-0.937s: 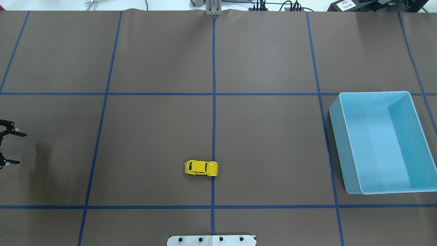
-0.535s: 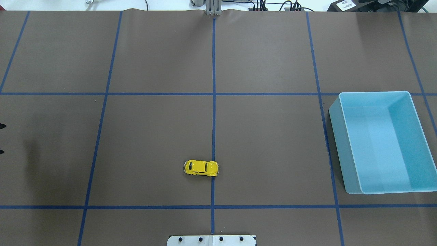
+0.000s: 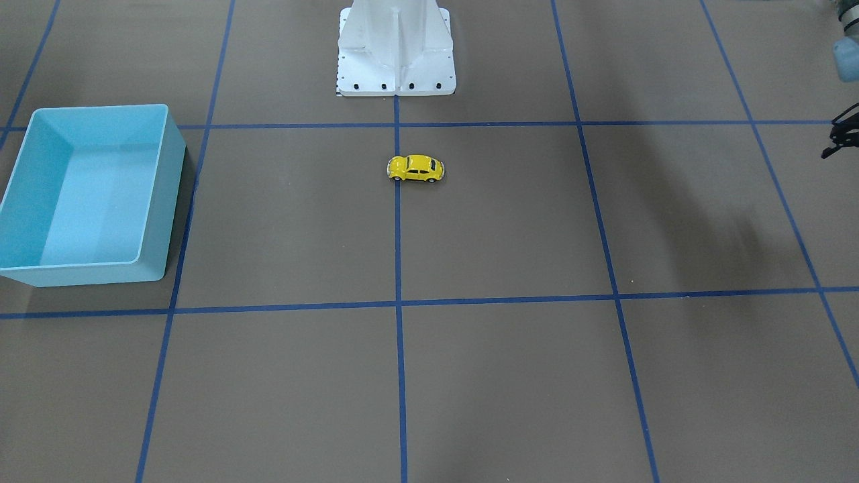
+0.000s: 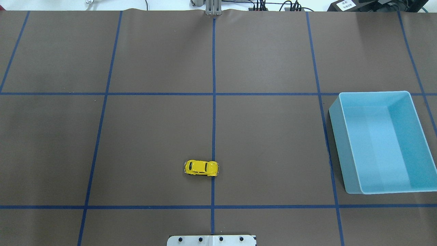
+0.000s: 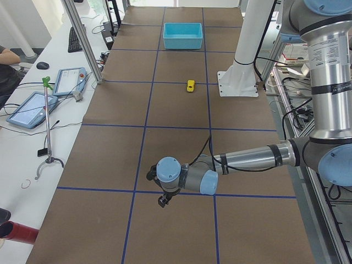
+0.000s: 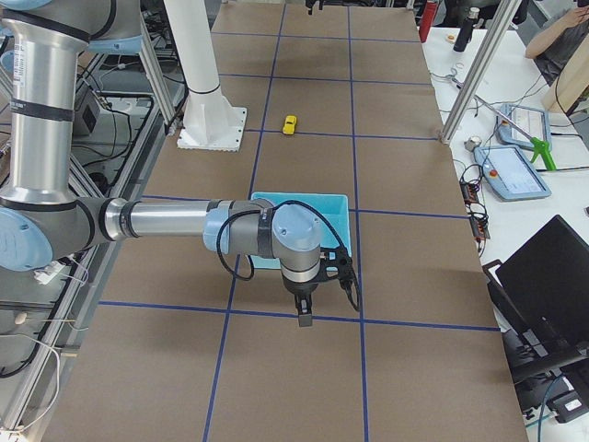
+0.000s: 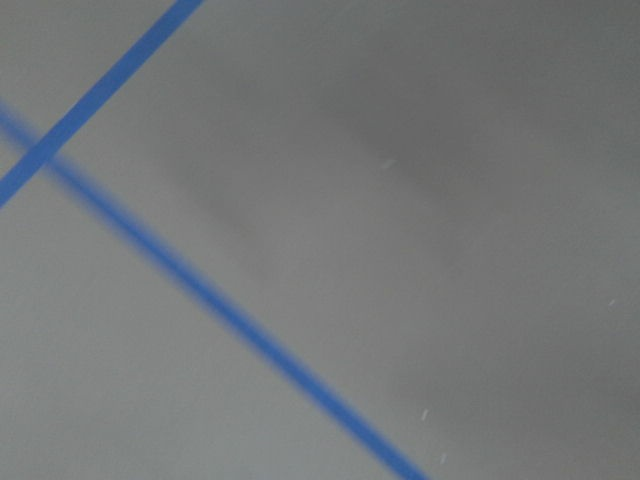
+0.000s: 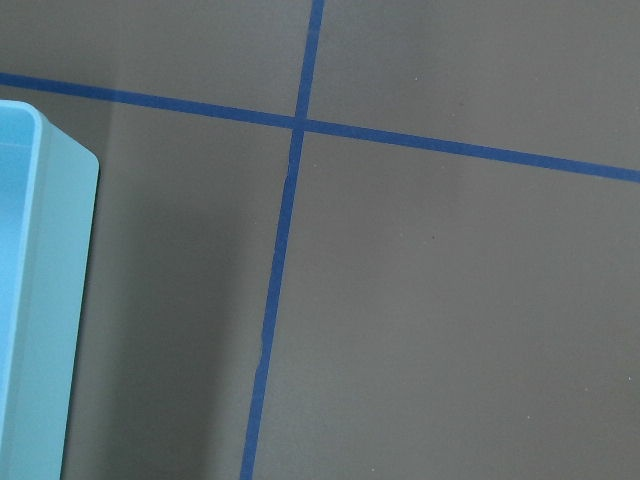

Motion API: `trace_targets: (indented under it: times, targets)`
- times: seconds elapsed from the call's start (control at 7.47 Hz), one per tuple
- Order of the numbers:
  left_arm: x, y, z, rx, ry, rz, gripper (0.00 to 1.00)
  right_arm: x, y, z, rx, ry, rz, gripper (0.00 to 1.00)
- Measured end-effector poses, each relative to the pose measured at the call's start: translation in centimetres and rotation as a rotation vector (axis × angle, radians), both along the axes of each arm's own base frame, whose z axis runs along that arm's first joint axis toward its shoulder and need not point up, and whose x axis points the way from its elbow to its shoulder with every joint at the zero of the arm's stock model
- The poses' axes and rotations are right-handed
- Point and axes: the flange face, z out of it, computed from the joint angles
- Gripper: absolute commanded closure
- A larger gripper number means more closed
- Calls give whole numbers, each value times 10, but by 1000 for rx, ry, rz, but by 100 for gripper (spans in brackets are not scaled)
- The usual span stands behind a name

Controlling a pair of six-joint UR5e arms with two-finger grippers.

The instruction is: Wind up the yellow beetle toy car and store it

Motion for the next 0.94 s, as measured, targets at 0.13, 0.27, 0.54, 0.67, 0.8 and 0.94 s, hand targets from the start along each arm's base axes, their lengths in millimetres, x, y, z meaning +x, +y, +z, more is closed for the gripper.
trace_targets:
  times: [0.13,0.27,0.54,0.67,0.8,0.94]
  targets:
    - [-36,7,8,-100,-2,-90,0,0,-1,1,14,2,2,0]
    - [-59,12,11,-184,2,-164,0,0,-2,-1,52,4,3,0]
    - [-76,4,1,-299,5,-284,0,-26,-23,-25,156,-9,-66,0]
    - [-78,-7,-13,-297,8,-310,0,-67,-51,-46,209,-10,-160,0]
    - [-80,-23,-33,-271,12,-325,0,-108,-77,-68,256,-14,-242,0]
    - [-82,-39,-54,-257,17,-349,0,-141,-98,-93,298,-25,-298,0]
